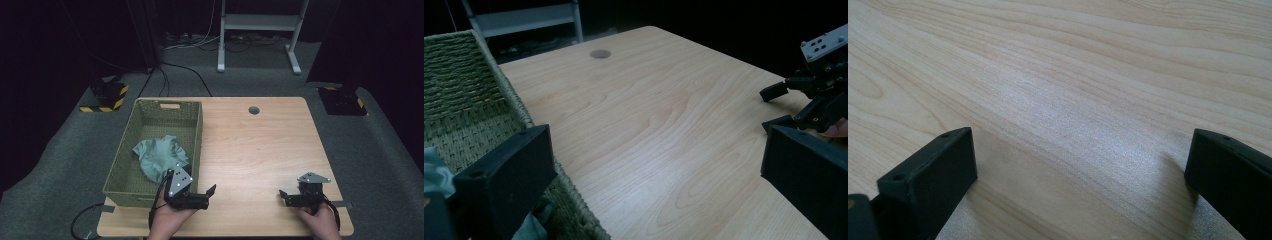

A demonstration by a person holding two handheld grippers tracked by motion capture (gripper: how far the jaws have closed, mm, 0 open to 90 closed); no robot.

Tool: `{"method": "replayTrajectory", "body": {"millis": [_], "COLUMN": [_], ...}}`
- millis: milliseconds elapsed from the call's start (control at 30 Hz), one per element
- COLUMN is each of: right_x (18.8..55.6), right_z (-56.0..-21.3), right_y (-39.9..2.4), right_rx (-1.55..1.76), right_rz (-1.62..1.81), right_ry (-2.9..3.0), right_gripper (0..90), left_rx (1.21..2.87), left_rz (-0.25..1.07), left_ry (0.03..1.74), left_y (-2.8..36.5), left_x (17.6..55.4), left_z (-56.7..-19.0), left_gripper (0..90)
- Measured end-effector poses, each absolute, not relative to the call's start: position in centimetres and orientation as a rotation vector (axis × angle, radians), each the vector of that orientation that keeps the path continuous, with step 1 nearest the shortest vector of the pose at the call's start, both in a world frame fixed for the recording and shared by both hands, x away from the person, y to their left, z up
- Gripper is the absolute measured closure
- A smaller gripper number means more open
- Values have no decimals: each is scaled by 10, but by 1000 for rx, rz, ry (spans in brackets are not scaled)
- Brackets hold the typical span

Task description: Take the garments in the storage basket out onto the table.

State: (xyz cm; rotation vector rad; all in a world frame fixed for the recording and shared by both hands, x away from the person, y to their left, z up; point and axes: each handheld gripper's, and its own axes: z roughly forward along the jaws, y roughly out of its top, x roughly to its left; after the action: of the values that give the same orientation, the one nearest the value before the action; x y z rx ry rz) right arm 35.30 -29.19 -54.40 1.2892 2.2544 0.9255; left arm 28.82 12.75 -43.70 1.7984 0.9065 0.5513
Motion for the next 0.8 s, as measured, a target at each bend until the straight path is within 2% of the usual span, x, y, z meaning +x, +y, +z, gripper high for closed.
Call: {"method": "replayTrajectory", "body": {"millis": [800], "right_x": [353], "right_z": [-544], "right_y": [-292], "right_rx": [1289], "right_rz": [926], "right_ry": [2255], "right_gripper": [0], "left_rx": [1748], "left_rz": [598], "left_ry": [979], "left_y": [155], "left_x": [290], "left_z": [-431], "left_gripper": [11]}}
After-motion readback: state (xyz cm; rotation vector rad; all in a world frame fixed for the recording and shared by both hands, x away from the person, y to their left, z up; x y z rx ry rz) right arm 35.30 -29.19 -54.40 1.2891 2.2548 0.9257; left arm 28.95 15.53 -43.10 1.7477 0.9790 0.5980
